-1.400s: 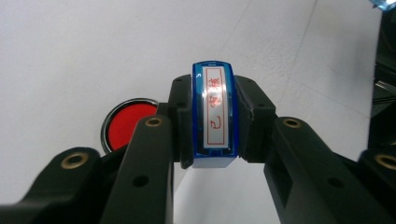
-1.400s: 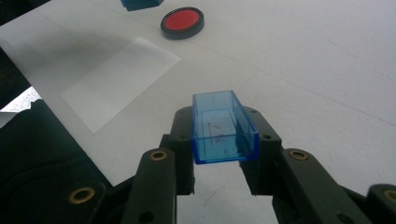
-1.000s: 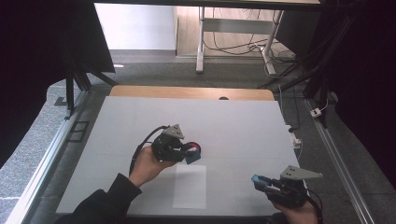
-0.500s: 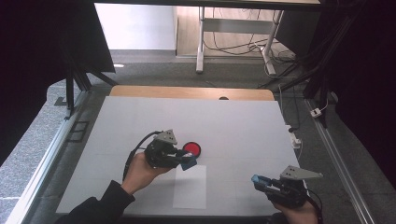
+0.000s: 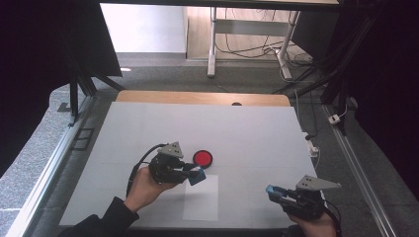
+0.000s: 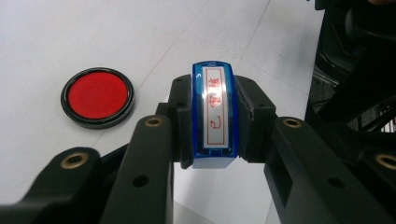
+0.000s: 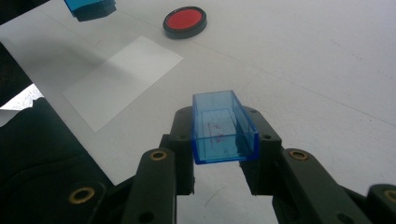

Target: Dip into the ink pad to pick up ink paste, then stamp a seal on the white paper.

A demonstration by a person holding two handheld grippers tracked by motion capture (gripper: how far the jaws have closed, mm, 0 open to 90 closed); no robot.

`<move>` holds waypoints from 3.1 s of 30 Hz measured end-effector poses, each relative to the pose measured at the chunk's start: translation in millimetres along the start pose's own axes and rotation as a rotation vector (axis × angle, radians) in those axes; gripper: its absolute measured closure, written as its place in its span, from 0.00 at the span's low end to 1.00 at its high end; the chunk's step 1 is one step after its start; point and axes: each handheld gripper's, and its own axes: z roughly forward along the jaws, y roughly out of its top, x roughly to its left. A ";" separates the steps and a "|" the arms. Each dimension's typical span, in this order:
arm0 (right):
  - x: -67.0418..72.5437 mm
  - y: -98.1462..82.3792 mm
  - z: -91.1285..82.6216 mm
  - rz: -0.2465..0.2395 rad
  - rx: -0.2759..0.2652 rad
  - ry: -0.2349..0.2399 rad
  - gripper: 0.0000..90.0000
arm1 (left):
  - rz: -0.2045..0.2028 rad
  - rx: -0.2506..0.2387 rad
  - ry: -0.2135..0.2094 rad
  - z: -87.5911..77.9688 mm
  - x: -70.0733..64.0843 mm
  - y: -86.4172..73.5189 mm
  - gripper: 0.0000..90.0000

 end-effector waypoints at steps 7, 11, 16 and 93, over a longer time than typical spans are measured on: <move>0.2 -0.2 -0.4 -0.001 0.002 -0.002 0.76 | -0.002 0.004 0.001 1.5 -1.2 -2.5 0.78; -0.3 -0.3 -0.2 -0.001 -0.002 0.000 0.76 | -0.002 0.006 0.002 3.9 -1.3 -3.8 0.78; 0.3 0.2 0.1 -0.002 0.004 -0.003 0.76 | -0.011 0.013 0.006 9.6 0.6 -7.6 0.78; 1.1 0.8 1.9 -0.017 0.020 0.003 0.76 | 0.037 0.140 0.056 66.3 0.8 -23.7 0.79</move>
